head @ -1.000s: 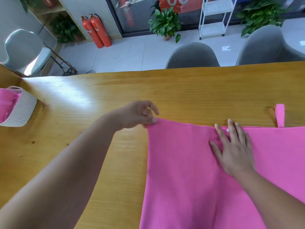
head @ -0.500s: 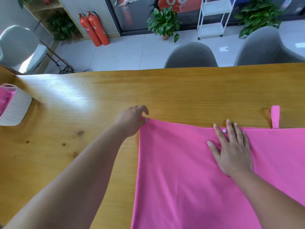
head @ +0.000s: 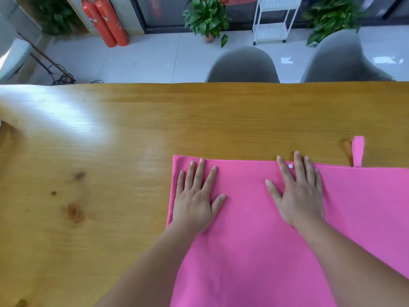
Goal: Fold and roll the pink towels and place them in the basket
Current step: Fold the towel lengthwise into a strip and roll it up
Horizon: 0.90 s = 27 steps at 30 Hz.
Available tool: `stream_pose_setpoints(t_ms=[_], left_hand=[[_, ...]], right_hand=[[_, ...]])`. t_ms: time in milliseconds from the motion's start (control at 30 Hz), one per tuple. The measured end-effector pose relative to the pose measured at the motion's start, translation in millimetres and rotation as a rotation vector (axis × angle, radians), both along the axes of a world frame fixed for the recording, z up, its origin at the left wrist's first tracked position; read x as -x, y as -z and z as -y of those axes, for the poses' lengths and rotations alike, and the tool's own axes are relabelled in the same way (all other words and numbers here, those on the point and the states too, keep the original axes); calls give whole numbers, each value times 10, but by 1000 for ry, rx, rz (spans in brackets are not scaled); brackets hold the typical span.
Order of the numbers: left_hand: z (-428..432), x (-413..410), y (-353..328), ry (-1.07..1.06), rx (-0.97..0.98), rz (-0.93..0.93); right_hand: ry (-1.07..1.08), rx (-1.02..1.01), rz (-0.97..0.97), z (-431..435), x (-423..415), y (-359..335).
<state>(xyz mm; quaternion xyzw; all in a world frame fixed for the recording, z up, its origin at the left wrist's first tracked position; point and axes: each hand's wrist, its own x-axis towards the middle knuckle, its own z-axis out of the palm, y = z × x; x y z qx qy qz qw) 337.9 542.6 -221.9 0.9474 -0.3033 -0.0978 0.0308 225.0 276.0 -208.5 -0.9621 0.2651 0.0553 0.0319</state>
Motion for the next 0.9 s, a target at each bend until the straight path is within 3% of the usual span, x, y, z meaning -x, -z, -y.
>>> stream_pose_setpoints(t_ms=[267, 400, 467, 600, 800, 900], left_hand=[[540, -174, -81, -53, -36, 14], [497, 218, -18, -39, 14, 7], [331, 167, 16, -69, 8, 7], [188, -106, 4, -74, -46, 29], [493, -528, 7, -54, -85, 15], [765, -809, -87, -71, -201, -33]], right_hand=[[50, -44, -21, 170, -397, -13], [-33, -67, 4, -202, 100, -5], [-18, -55, -5, 8, 432, 29], [235, -29, -36, 820, 819, -8], [273, -41, -92, 1385, 437, 40], [281, -77, -155, 1586, 149, -26]])
